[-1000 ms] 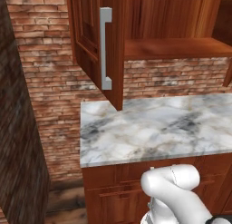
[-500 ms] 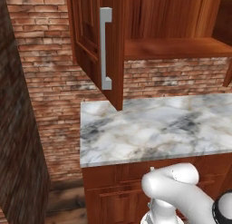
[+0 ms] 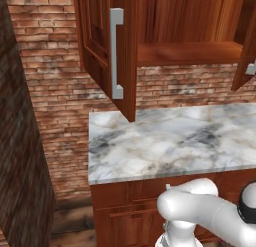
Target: Close all open cabinet doors.
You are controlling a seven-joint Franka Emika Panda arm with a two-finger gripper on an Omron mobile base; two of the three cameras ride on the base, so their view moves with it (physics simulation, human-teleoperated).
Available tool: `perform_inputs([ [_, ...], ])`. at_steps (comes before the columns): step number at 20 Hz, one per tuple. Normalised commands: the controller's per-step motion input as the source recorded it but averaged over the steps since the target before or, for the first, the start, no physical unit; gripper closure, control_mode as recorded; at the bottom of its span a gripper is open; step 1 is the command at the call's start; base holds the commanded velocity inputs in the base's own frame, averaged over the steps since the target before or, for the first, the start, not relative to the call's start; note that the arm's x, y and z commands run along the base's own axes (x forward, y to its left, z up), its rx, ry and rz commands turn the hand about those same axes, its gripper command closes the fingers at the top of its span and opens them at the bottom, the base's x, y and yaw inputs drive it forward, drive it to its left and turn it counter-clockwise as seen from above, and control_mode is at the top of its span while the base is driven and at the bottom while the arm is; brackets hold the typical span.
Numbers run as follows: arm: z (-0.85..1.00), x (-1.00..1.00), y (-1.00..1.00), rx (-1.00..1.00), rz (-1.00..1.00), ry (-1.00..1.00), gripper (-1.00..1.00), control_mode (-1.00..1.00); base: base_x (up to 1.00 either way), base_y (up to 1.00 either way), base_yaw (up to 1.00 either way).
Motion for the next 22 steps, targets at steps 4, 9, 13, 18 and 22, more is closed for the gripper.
perform_inputs([
  [4,0.0,0.93,0.06,0.13,0.07,0.05,-1.0,-1.0,0.0,0.0,0.0],
  [9,-0.02,0.97,0.09,0.12,0.04,0.04,-1.0,-1.0,0.0,0.0,0.0],
  [13,-0.1,0.94,0.11,0.08,0.0,0.01,-1.0,-1.0,0.0,0.0,0.0],
  [18,-0.13,0.89,0.22,0.02,0.0,0.01,-1.0,-1.0,0.0,0.0,0.0],
  [22,-0.13,0.83,0.26,0.0,0.0,0.03,-1.0,-1.0,0.0,0.0,0.0],
])
